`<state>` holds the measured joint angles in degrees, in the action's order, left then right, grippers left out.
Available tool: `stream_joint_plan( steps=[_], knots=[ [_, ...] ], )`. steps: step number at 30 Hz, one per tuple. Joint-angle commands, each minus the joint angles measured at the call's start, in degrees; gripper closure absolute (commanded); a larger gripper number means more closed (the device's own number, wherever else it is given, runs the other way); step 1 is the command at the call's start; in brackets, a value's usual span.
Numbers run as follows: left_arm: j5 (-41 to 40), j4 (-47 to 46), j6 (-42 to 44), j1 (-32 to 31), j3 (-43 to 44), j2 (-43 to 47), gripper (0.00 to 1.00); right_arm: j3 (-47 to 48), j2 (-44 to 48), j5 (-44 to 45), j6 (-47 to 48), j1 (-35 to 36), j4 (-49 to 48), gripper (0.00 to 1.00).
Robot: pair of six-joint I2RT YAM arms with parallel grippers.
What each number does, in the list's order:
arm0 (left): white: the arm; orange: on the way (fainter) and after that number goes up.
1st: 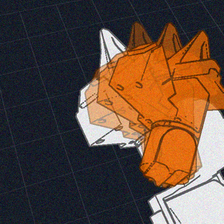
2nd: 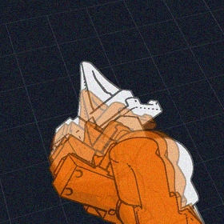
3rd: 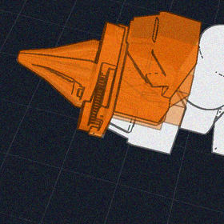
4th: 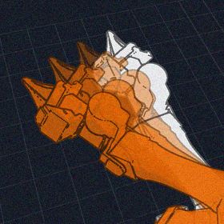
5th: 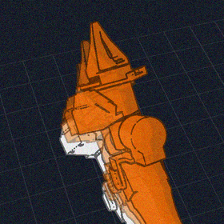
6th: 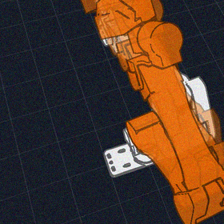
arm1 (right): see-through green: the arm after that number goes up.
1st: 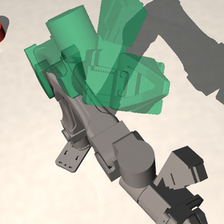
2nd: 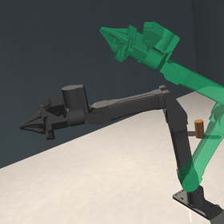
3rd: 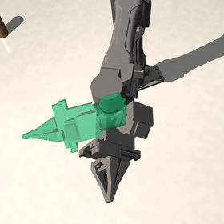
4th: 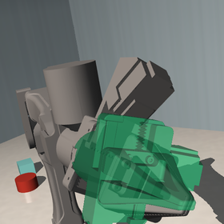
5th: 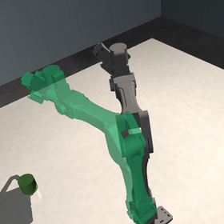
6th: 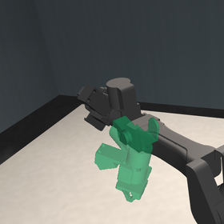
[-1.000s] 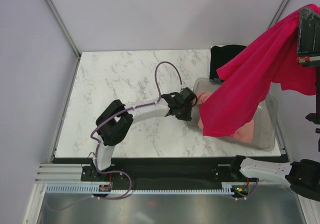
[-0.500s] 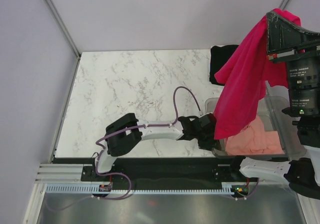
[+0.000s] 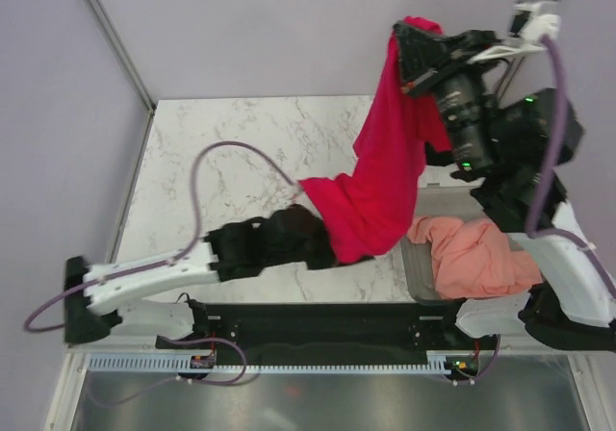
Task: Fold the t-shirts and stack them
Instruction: Move the tshirt to the center of the board, then flatten the tshirt out
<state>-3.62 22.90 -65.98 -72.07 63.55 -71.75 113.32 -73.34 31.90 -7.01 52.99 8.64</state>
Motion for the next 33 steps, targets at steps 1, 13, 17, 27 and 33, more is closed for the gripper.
stream_joint_plan(
  steps=[1, 13, 17, 27, 33],
  knots=[
    [-15.4, 12.2, 1.6, 6.0, -7.5, 19.4, 0.05, 5.9, -7.6, -6.2, -2.9, 0.0, -0.6, 1.00],
    [-34.7, 44.9, -3.6, 10.2, -5.2, 38.7, 0.02, -18.0, -4.6, 18.6, -13.0, -3.9, 9.6, 0.03],
    [-35.2, 45.6, -4.9, 10.1, -7.5, 42.1, 0.01, -35.8, 5.3, 9.7, -32.3, -18.3, 22.4, 0.02],
    [-31.5, 44.2, -1.4, 10.2, -6.1, 38.1, 0.01, -52.9, 3.9, -18.4, -35.9, -14.6, 17.4, 0.02],
    [-35.0, 47.4, -5.6, 10.1, -7.5, 42.8, 0.07, -55.1, -6.1, -13.4, -40.8, 2.9, 14.7, 0.02]
  ],
)
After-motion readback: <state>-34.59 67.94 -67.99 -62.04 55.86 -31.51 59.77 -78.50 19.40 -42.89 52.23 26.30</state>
